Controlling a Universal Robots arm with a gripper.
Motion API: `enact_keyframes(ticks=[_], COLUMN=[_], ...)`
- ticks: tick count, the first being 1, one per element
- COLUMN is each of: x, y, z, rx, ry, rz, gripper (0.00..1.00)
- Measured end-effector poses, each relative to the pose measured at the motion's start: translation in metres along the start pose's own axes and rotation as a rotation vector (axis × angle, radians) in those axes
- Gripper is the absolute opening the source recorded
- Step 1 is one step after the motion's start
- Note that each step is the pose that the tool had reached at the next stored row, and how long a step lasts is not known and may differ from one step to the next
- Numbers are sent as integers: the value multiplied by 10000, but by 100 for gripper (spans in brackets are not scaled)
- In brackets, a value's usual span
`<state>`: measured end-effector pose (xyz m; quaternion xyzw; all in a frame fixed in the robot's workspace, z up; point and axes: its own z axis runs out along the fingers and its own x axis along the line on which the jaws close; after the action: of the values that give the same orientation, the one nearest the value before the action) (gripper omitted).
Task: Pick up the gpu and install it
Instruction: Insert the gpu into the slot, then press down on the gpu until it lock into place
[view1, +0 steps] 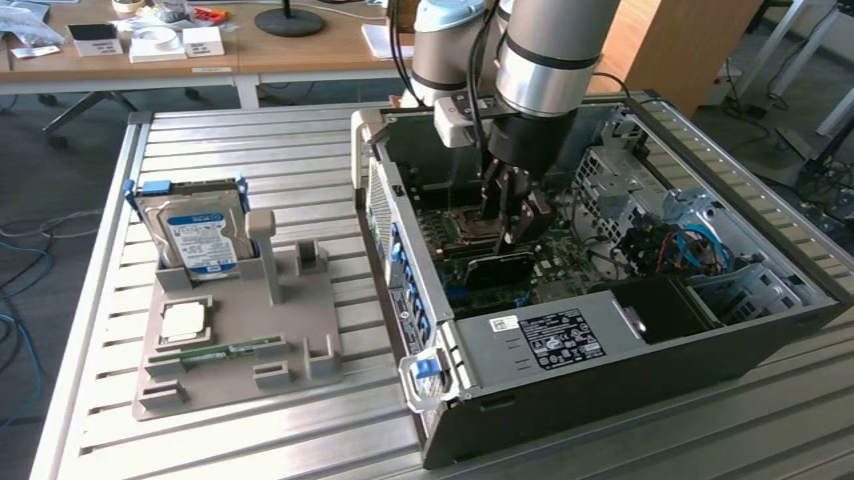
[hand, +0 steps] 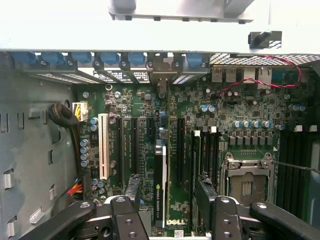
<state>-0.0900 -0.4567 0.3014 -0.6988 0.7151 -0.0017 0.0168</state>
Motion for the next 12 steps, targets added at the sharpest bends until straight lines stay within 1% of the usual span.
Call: enact_keyframes(ticks=[12], x=[0], y=[0], z=[-14], rx=[-1], ry=[2], rz=[0], gripper=[57])
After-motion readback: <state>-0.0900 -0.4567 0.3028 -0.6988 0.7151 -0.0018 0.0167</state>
